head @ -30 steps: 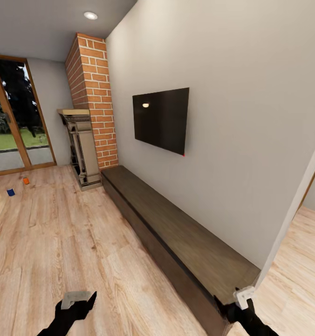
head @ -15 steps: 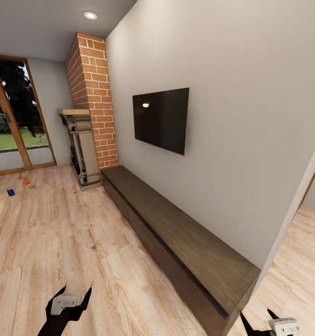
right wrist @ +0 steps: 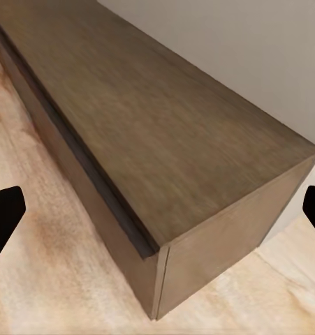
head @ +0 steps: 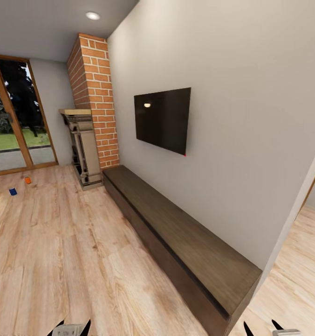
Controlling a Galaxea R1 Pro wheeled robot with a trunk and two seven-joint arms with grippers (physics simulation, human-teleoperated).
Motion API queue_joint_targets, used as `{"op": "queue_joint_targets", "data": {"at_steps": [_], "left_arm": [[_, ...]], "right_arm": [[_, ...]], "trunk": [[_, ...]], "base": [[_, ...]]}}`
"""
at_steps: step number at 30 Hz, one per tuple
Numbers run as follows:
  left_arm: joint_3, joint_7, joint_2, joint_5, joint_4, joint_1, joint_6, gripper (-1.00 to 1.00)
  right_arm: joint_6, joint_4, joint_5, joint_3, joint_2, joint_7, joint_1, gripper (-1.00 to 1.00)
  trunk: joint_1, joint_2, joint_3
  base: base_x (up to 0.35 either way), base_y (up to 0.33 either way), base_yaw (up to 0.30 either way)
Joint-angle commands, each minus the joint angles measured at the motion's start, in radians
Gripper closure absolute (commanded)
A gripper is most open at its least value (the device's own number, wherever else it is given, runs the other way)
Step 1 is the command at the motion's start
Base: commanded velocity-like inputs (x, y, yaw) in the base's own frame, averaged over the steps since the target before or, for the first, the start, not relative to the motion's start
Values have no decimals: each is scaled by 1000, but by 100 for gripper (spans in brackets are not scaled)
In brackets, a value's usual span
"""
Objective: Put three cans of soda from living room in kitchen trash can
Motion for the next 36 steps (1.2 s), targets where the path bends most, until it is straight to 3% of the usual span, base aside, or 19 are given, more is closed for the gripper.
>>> {"op": "queue_joint_targets", "data": {"at_steps": [1,36], "left_arm": [[2,-7,0,3,3,0,-1,-100],[1,-6,-1,5,7,1,-1,-100]], "right_arm": [[0,1,-9,-1,1,3,0,-100],[-2,45,-9,1,3,-7,-1,-100]], "trunk": [[0,0,-1],[0,0,-1]], "base": [[0,0,175],[0,0,245]]}}
